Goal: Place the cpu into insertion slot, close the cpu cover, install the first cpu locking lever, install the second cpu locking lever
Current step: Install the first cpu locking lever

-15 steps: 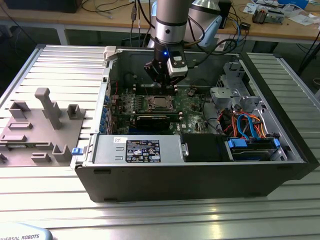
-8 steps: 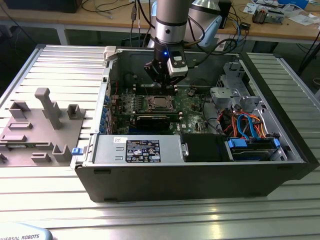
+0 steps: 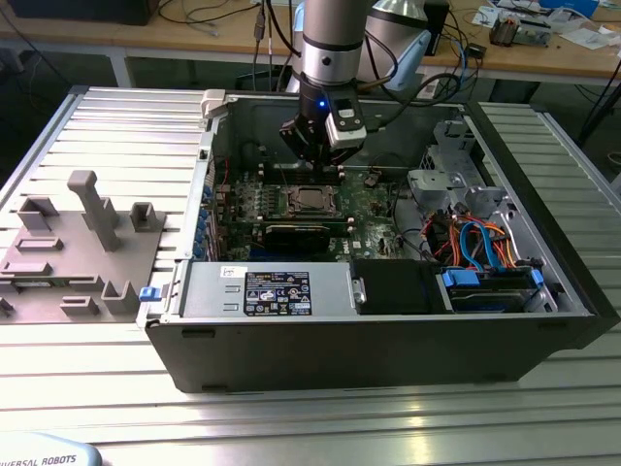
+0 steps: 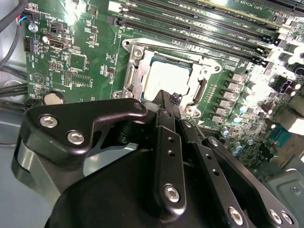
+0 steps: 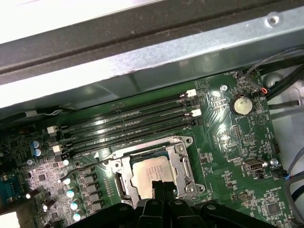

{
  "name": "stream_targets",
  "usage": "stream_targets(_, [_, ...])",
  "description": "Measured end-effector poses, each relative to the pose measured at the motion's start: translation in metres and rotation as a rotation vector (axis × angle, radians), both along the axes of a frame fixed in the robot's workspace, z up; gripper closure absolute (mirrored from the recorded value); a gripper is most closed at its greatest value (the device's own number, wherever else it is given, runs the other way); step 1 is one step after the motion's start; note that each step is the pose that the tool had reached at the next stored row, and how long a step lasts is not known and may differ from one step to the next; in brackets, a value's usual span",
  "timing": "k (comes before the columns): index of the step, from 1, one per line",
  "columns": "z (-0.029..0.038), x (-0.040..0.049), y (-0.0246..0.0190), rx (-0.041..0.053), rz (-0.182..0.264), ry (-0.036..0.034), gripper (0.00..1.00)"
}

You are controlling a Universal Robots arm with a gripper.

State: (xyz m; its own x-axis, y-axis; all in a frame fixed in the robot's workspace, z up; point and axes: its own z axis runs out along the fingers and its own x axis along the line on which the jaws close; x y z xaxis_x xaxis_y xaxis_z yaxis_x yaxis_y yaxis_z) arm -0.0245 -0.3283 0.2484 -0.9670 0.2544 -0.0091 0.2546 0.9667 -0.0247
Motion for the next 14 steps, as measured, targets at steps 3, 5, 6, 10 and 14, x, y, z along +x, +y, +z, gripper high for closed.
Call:
stream_targets(3, [0.0,0.0,0.0,0.0,0.004,0.0,0.89])
stream_targets(5, [0.0,0.0,0.0,0.0,0.008,0.0,0.89])
stream_targets(6, [0.0,0.0,0.0,-0.0001,0.01,0.0,0.89])
stream_targets(10, [0.0,0.0,0.0,0.0,0.015,0.0,0.89])
stream_targets(14, [0.0,0.0,0.0,0.0,0.019,0.0,0.89])
